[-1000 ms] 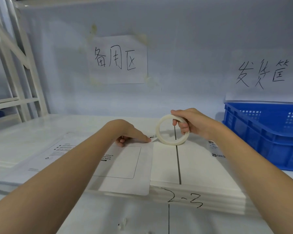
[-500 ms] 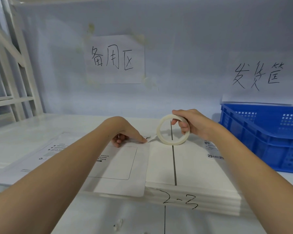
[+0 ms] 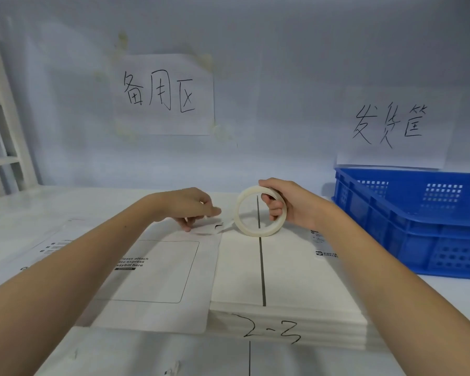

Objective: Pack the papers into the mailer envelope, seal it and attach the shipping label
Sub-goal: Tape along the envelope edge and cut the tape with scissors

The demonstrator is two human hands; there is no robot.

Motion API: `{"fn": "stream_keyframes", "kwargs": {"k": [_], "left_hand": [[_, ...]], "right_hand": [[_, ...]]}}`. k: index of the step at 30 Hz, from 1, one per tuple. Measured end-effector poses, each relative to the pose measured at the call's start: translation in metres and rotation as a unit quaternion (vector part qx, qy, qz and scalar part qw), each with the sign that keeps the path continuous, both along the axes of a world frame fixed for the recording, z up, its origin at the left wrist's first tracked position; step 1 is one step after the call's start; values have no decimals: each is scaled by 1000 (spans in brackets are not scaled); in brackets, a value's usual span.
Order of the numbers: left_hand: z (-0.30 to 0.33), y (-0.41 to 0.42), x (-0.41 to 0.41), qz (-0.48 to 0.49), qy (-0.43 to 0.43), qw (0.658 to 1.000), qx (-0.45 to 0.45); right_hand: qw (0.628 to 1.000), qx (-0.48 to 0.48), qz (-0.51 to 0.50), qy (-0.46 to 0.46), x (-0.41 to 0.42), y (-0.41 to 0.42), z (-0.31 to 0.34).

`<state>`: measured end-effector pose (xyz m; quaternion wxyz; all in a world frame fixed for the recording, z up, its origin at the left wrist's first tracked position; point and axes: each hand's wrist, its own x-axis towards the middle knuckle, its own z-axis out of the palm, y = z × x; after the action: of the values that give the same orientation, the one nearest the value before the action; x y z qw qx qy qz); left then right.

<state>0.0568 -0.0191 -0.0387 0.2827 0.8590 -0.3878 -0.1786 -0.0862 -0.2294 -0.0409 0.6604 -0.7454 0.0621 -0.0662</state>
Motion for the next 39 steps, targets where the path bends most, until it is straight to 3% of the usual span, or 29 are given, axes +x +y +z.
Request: {"fn": "stream_keyframes", "kwargs": {"k": [4, 10, 13, 15, 18, 22, 25, 29, 33, 39], "left_hand": [[-6, -8, -9, -49, 101, 981, -157], [-15, -23, -19, -98, 119, 966, -209], [-18, -25, -18, -79, 109, 964, -228], [-21, -25, -17, -68, 107, 964, -235], [-25, -25, -18, -59, 107, 963, -242], [-25, -24, -19, -69, 103, 962, -245], [-26, -25, -17, -71, 98, 962, -246], [-25, -26, -16, -75, 85, 961, -253], [-15, -27, -13, -84, 63, 963, -248], [-24, -25, -6, -103, 124, 958, -236]], "right_hand": [[1000, -20, 2, 2, 1, -2, 0], [999, -40, -2, 7, -2, -3, 2], [991, -103, -81, 23, -6, -7, 10], [965, -192, -180, 2, -11, -16, 16], [891, -352, -287, 3, -21, -35, 16], [796, -491, -324, 139, -21, -42, 6], [751, -539, -338, 176, -21, -42, 3], [716, -571, -318, 242, -22, -44, 0], [715, -566, -316, 262, -20, -44, -4], [704, -566, -321, 283, -18, -50, -5]]}}
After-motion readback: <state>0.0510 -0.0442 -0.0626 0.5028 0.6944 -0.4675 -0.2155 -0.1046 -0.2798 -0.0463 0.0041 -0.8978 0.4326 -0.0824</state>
